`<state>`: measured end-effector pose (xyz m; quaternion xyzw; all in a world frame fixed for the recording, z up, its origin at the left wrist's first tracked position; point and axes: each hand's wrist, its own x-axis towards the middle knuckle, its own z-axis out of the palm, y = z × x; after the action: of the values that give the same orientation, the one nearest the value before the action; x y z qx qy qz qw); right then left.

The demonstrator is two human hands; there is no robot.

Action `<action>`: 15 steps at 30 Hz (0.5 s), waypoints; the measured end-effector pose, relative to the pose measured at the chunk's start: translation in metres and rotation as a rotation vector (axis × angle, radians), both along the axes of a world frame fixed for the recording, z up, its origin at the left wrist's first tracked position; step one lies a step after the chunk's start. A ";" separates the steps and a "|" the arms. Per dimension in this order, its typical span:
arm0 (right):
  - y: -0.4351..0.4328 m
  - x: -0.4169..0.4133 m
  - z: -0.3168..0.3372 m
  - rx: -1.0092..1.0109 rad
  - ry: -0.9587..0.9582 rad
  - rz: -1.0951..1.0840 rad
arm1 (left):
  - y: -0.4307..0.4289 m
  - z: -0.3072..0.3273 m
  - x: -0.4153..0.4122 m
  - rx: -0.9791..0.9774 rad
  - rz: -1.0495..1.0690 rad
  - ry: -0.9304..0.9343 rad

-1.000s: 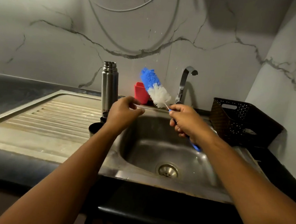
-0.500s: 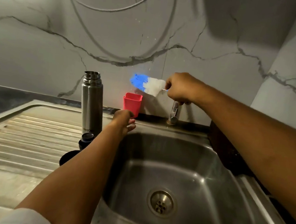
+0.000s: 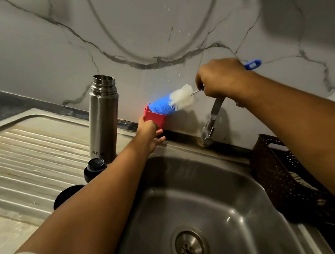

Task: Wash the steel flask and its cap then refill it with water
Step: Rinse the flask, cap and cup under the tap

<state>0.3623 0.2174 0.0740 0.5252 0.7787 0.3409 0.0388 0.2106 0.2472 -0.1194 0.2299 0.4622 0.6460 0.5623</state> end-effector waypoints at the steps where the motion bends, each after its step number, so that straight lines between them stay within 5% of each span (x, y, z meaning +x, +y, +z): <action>1: 0.004 -0.002 0.000 0.043 -0.024 0.011 | 0.001 -0.001 0.000 -0.001 0.002 -0.006; 10: 0.040 -0.045 -0.011 0.215 -0.262 0.060 | 0.008 0.001 0.003 -0.011 0.005 -0.054; 15: 0.058 -0.062 -0.033 0.211 -0.208 0.144 | 0.007 0.004 0.006 -0.018 0.004 -0.058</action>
<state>0.3003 0.2756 0.0406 0.4312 0.7660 0.4751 0.0394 0.2162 0.2542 -0.1154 0.2052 0.4519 0.6494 0.5762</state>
